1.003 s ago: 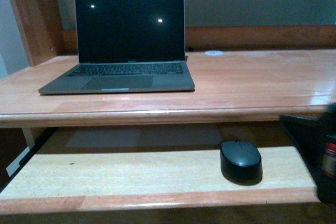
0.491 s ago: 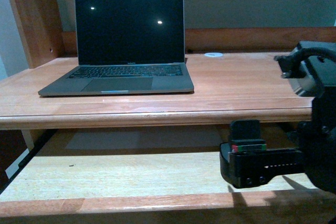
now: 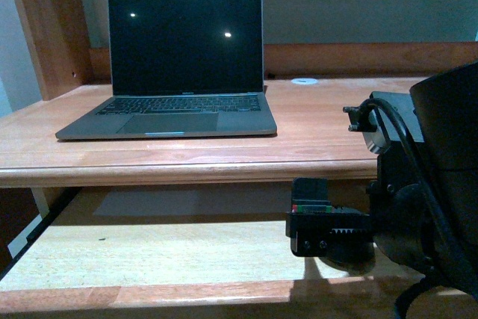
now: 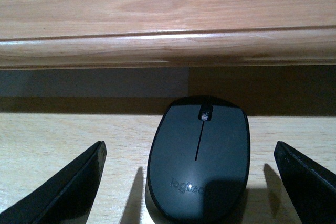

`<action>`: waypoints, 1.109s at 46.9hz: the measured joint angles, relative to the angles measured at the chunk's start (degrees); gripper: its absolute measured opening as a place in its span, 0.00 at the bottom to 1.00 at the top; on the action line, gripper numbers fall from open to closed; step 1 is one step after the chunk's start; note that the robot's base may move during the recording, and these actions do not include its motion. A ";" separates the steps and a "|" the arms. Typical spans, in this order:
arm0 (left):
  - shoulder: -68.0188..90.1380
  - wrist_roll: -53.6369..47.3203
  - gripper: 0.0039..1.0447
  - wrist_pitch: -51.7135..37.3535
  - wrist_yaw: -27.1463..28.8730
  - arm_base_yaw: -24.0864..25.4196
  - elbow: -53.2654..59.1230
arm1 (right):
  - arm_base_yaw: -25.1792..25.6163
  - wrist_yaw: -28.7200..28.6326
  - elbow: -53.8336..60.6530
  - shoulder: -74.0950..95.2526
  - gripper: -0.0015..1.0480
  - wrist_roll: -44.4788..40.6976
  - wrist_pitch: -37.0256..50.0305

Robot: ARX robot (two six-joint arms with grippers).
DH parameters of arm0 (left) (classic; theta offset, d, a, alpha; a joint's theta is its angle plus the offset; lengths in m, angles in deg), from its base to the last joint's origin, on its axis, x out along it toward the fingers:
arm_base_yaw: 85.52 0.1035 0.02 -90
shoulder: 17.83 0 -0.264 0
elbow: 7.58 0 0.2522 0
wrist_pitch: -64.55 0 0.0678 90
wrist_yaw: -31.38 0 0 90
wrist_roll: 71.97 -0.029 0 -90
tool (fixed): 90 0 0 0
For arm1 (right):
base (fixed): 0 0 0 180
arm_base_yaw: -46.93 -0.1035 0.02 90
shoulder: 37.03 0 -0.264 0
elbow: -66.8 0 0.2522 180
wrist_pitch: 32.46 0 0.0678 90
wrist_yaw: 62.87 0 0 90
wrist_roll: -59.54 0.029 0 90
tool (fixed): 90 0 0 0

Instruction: Place mouse

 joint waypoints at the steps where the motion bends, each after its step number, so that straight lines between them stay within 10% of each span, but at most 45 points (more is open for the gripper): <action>1: 0.00 0.00 0.94 0.00 0.00 0.00 0.00 | 0.13 0.09 -0.33 0.39 0.94 0.20 -0.33; 44: 0.00 0.00 0.94 0.00 0.00 0.00 0.00 | 1.31 2.49 -9.60 12.13 0.94 0.70 -3.80; 52: 0.00 0.00 0.94 -0.02 0.00 0.00 0.00 | 1.81 3.23 -10.01 12.61 0.71 -0.09 -4.26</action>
